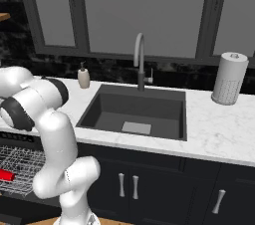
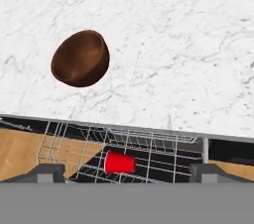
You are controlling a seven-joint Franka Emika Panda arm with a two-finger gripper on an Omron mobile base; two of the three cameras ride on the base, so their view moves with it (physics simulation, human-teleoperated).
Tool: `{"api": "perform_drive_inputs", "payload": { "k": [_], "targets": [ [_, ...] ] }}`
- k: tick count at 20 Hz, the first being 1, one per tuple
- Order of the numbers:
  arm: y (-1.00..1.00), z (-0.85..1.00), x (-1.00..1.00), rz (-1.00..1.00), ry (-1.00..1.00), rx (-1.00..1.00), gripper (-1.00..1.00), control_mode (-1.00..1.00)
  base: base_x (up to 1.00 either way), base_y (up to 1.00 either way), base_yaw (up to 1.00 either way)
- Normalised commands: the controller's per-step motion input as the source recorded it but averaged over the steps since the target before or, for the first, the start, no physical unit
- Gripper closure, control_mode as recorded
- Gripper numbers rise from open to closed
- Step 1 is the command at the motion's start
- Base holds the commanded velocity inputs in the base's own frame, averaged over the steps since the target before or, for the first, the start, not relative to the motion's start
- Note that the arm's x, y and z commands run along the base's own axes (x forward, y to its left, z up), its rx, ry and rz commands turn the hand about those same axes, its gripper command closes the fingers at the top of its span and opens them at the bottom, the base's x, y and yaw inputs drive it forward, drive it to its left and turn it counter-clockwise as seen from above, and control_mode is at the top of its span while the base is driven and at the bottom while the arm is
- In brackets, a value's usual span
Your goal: Pick up the cup and bowl from the counter, place them in the dishwasher, and close the dishwasher door.
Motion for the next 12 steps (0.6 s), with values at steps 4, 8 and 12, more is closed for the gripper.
{"api": "perform_drive_inputs", "payload": {
  "k": [4,8,12],
  "targets": [
    [0.12,0.02,0.70,0.00,0.22,-0.15,-1.00,-1.00,0.00,0.00,0.00],
    [0.21,0.25,0.69,0.00,0.10,-0.17,-1.00,-1.00,0.00,0.00,0.00],
    [0.42,0.33,0.71,0.00,0.16,-0.23,-1.00,-1.00,0.00,0.00,0.00]
  ]
}}
